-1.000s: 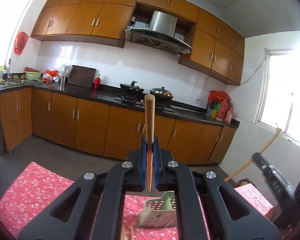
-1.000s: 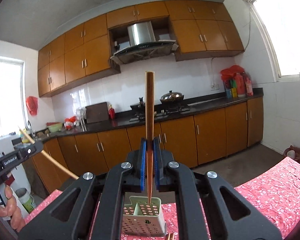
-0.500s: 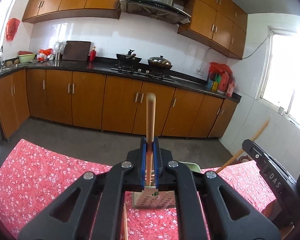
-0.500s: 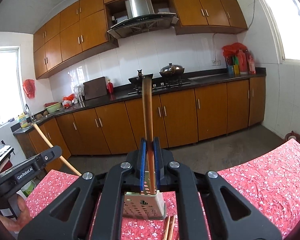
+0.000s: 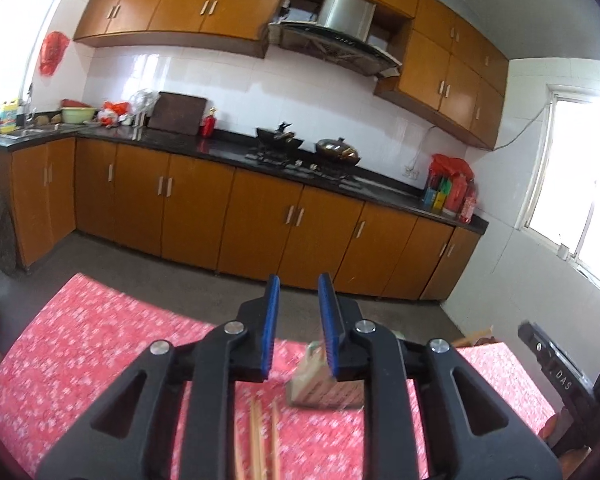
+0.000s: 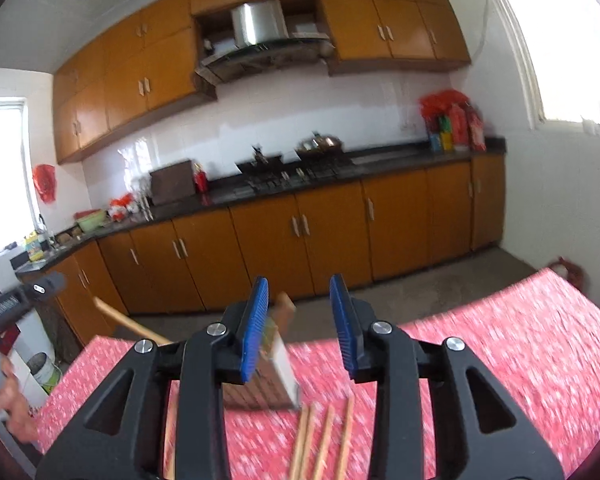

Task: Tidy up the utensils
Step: 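Open both tools to drop the chopsticks into the metal holder, then lower the right tool onto a chopstick while the left tool grasps another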

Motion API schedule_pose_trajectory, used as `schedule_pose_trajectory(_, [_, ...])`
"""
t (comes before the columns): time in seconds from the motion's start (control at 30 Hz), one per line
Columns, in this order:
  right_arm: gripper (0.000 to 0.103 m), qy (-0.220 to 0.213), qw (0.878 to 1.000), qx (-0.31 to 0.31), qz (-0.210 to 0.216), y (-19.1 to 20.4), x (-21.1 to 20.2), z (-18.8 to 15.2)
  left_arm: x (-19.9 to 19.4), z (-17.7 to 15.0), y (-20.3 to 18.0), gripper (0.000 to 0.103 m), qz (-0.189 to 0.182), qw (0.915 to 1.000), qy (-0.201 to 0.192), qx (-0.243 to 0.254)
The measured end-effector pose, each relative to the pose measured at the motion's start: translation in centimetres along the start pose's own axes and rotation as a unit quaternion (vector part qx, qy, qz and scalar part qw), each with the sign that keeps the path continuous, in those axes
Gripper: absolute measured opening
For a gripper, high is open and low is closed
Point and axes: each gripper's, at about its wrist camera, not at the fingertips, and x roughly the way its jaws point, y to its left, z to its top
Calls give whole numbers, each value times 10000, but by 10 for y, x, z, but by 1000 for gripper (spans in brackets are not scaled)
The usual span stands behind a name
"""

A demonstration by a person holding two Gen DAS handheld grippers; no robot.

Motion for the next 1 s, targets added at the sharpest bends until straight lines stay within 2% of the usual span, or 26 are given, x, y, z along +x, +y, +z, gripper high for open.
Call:
schedule_pose_trajectory(0.07, [34, 340, 9993, 55, -128, -11, 3, -20, -5, -14, 11, 22, 163, 9997, 167, 37])
schedule_pose_trajectory(0.17, [34, 1297, 9913, 142, -193, -28, 23, -73, -5, -49, 29, 22, 512, 9967, 605, 177])
schedule_pose_trajectory(0.27, [25, 2063, 9783, 111, -161, -28, 40, -124, -2, -86, 45, 22, 647, 9923, 1039, 199])
schedule_pose_trajectory(0.37, [23, 2503, 9680, 42, -168, -25, 50, -159, 2, -122, 56, 22, 725, 9868, 1439, 187])
schedule_pose_trajectory(0.47, [23, 2691, 9628, 30, -244, -25, 58, -174, 6, -150, 67, 22, 614, 9812, 1830, -9])
schedule_pose_trajectory(0.57, [21, 2746, 9610, -23, -317, -28, 61, -184, 6, -168, 70, 22, 541, 9785, 1992, -34])
schedule_pose_trajectory(0.67, [8, 2674, 9624, -202, -429, -25, 60, -191, 9, -179, 68, 22, 394, 9755, 2163, -62])
schedule_pose_trajectory(0.8, [8, 2612, 9629, -38, -673, -36, 60, -189, 18, -192, 59, 22, 234, 9697, 2430, -26])
schedule_pose_trajectory(1.0, [8, 2596, 9634, -59, -669, -40, 59, -189, 34, -204, 43, 18, 234, 9609, 2748, 242])
